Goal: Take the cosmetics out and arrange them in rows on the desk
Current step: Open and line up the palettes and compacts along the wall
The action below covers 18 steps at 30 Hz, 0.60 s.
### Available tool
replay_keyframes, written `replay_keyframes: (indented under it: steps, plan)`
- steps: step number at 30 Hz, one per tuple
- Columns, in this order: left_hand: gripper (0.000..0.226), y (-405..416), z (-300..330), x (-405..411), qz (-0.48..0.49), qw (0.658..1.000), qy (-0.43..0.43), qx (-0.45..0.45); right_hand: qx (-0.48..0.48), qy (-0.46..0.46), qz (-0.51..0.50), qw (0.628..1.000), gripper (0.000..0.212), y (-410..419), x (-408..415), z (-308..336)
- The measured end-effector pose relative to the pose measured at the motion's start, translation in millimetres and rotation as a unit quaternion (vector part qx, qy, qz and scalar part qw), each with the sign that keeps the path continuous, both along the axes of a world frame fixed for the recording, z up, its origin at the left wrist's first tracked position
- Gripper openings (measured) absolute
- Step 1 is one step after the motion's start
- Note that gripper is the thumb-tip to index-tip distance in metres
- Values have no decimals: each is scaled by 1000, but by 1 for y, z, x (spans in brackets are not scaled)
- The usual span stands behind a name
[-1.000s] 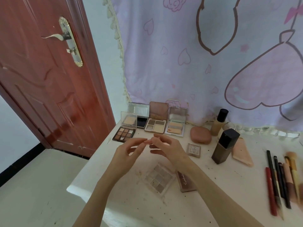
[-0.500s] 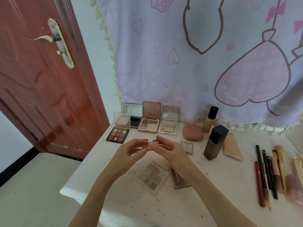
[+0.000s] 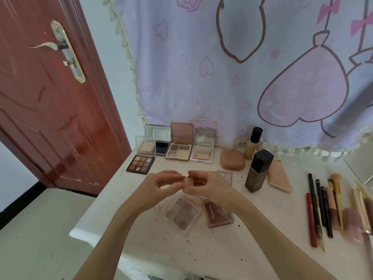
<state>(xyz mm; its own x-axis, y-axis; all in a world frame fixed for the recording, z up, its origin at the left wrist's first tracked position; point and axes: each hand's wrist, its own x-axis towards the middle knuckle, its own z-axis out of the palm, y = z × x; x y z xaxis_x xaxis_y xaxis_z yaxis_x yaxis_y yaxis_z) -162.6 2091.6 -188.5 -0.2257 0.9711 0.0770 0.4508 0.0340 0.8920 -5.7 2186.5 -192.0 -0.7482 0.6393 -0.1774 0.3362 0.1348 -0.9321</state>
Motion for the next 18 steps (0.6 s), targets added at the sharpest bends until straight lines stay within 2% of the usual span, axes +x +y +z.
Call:
replay_keyframes:
  steps: [5, 10, 12, 15, 18]
  plan:
    - [23, -2, 1, -6, 7, 1000, 8, -7, 26, 8, 2, 1000, 77, -6, -8, -5]
    - [21, 6, 1, -20, 51, 998, -22, -20, 126, -33, 21, 991, 78, 4, -31, -7]
    - [23, 8, -2, -27, 63, 997, -30, -28, 105, -44, 36, 993, 77, 10, -39, -8]
    - [20, 8, -4, -34, 80, 994, -66, -31, 60, -26, 35, 997, 59, 16, -48, -9]
    - [20, 9, -8, -38, 98, 991, -89, -31, 104, -15, 13, 994, 29, 20, -57, -13]
